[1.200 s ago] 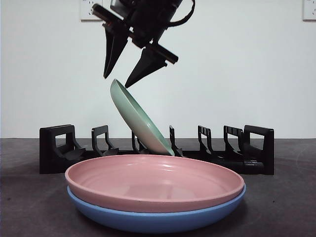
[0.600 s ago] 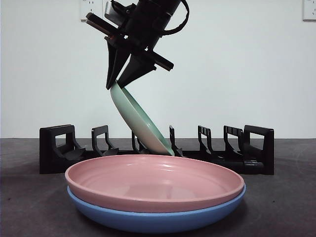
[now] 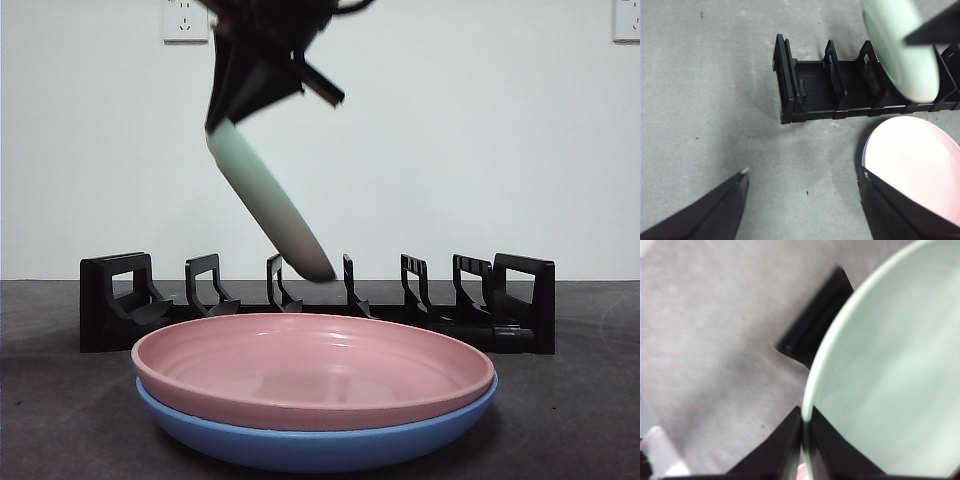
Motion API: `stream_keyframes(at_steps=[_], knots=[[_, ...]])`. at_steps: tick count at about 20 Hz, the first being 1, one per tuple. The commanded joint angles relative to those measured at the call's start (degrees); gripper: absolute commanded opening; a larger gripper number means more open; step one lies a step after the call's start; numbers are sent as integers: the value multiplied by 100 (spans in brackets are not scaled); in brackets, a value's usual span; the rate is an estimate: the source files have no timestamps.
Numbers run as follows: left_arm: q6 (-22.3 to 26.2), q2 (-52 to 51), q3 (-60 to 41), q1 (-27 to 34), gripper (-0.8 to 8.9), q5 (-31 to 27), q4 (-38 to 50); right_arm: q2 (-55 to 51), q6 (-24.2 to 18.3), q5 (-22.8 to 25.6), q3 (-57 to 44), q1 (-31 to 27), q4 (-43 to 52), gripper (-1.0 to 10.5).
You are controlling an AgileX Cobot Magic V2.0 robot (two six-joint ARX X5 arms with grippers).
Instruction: Place the plate
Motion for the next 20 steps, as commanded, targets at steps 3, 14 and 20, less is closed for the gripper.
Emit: stream_keyframes(at_steps=[3,14,20], knots=[[-2,20,127,-7,344,-2,98,11,-422,-15,986,101,-494,14],[-11,22,127,-7,344,-2,308,-479,-1495,319,1495,525,-1088,14],[-9,28,127,-7,344,-2,345,-966,-1550,459,1488,721,-833,14]])
